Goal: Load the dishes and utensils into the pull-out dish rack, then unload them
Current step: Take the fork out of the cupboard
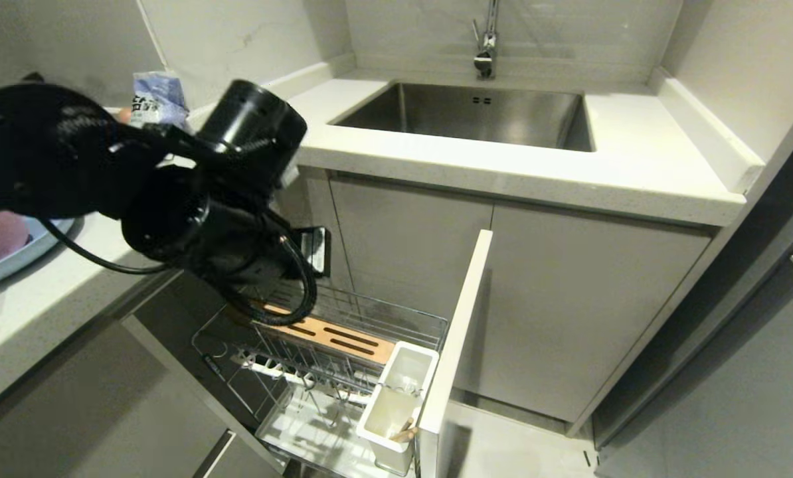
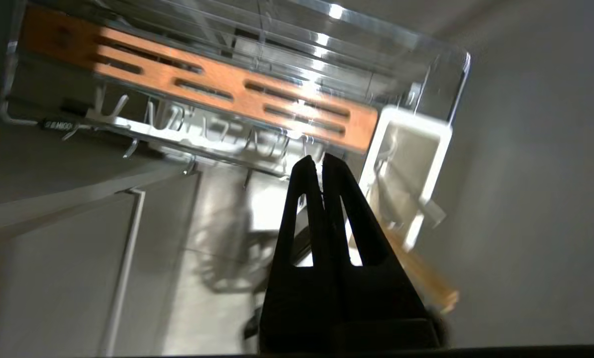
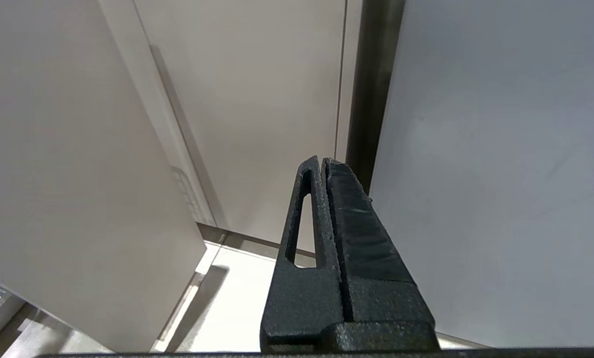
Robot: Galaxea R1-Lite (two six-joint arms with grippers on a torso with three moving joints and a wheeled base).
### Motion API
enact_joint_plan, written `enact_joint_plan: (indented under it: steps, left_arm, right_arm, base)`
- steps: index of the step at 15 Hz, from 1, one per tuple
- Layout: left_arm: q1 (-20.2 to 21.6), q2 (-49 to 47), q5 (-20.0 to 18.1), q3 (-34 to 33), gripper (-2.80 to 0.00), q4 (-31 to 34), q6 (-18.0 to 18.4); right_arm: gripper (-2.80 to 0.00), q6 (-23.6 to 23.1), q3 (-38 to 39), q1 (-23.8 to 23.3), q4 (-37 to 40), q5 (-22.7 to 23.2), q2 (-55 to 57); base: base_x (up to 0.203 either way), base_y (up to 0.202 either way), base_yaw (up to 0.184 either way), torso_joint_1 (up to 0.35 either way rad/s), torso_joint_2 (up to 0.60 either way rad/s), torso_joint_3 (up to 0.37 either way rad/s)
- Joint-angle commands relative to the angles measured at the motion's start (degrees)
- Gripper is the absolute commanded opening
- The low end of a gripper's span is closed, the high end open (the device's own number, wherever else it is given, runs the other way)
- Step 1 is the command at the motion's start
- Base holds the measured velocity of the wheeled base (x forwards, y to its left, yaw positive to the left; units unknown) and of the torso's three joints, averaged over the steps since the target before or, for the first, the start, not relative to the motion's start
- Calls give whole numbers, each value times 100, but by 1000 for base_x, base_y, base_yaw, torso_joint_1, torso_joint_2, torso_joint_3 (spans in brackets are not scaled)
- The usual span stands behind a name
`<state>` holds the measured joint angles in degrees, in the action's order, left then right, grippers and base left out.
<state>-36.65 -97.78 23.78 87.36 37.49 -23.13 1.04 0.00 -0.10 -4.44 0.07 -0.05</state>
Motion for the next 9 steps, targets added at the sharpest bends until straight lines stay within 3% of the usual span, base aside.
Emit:
enact_joint_plan:
  steps: [1,5,7,9]
  left_arm:
    - [-223,-126,18,-729,-280,-613,405]
    - [-394,78,-79,-2084,-280,-1936,2002]
    - [-395,339,-745,-2524,-280,-2226,2843]
    - [-372,397,-1061,-2837,-280,-2704,3657]
  right_arm:
    - [-280,2,149,1,-5,1,-4]
    - [-280,2,149,1,-5,1,-4]
    - [-280,2,149,1,-5,1,-4]
    - [-280,2,149,1,-5,1,-4]
  base:
    - [0,0,0,0,0,0]
    - [0,0,0,0,0,0]
    - [0,0,0,0,0,0]
    - [0,0,0,0,0,0]
